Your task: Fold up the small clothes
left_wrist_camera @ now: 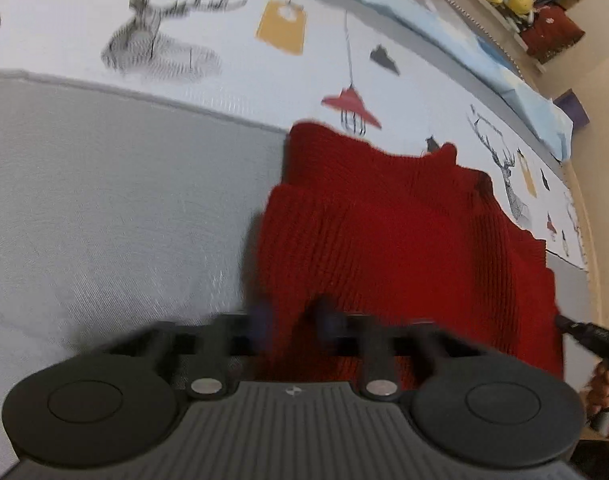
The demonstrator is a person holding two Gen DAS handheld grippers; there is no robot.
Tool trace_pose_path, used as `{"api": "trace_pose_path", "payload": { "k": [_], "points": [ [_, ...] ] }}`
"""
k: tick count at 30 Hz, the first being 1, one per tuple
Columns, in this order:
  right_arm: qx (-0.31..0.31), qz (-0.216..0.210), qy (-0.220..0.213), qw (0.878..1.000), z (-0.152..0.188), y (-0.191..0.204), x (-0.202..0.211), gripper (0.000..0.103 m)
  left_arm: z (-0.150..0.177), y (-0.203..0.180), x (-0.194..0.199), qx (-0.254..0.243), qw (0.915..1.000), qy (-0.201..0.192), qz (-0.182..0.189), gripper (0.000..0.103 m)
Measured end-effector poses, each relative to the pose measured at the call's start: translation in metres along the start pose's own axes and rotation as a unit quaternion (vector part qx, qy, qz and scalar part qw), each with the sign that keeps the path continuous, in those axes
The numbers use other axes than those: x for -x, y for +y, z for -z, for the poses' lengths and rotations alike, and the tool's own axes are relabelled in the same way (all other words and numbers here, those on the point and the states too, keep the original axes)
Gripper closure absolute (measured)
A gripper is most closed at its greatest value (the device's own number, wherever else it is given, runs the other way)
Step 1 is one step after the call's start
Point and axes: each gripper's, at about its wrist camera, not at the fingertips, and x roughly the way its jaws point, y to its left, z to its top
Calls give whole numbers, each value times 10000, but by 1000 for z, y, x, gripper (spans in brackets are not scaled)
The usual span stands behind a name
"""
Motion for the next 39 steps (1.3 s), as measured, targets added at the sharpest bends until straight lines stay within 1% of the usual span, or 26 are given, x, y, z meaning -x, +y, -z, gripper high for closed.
{"api": "trace_pose_path", "payload": {
  "k": [2,3,5,8,10,11,12,13,14,15,16,17,18,19,20,23,25,27,29,31,33,34,35,36,38,39],
  "points": [
    [154,-2,-238,9996,0,2,9,96,1,-7,13,-273,9992,-287,-7,93],
    [230,-32,-399,9989,-2,3,16,97,1,-11,22,-417,9978,-516,21,93],
    [323,-182,-868,9955,-5,3,35,97,1,-15,40,-465,9937,-1018,41,93],
    [345,-553,-1736,9827,-10,5,65,98,-4,-20,63,-423,9802,-1935,19,93],
    [412,-665,-2237,9715,-13,8,78,98,-9,-29,66,-579,9710,-2310,-225,93],
    [392,-666,-2412,9674,-16,10,80,98,-13,-34,62,-639,9686,-2382,-325,93],
    [349,-607,-2519,9652,-19,11,80,98,-19,-36,57,-624,9692,-2359,-348,92],
    [263,-514,-2539,9655,-24,11,75,98,-23,-36,49,-548,9730,-2221,-314,90],
    [142,-437,-2463,9681,-30,12,68,97,-28,-33,38,-412,9795,-1952,-298,88],
    [-21,-374,-2300,9725,-34,10,58,92,-30,-31,29,-304,9843,-1703,-357,87],
    [-209,-330,-2066,9776,-39,8,46,91,-31,-29,22,-230,9874,-1505,-425,87],
    [-411,-251,-1803,9824,-43,6,34,88,-29,-27,17,-179,9906,-1292,-406,80],
    [-526,-184,-1573,9860,-44,6,25,81,-26,-23,14,-130,9938,-1060,-322,72],
    [-570,-106,-1355,9891,-43,5,17,77,-22,-18,10,-80,9966,-785,-232,53],
    [-558,-19,-1160,9917,-40,6,13,68,-16,-13,7,-57,9987,-487,-172,46],
    [-532,216,-469,9972,-29,1,4,67,2,-2,1,-224,9995,106,-209,46],
    [-576,279,-140,9978,-18,-2,0,66,14,3,5,-315,9993,225,-13,46],
    [-607,179,137,9979,-5,-11,4,65,29,8,11,-452,9981,383,195,46],
    [-532,62,322,9980,12,-14,11,63,42,8,12,-683,9961,541,152,48],
    [-411,61,399,9983,26,-16,20,63,55,7,14,-883,9943,590,119,48],
    [-345,21,434,9985,37,-19,28,63,66,4,18,-1023,9925,624,246,58],
    [-318,-38,433,9985,42,-20,32,63,70,1,19,-1127,9917,575,240,78],
    [-248,-129,439,9986,46,-19,36,77,73,-2,24,-1267,9910,418,120,88],
    [-131,-199,407,9989,49,-17,40,88,74,-4,26,-1285,9912,283,131,89],
    [80,-211,24,9997,49,-14,58,90,74,1,47,-1016,9942,-158,306,90],
    [-14,-362,-304,9989,47,-14,71,91,74,8,62,-737,9952,-493,421,90]
  ]
}}
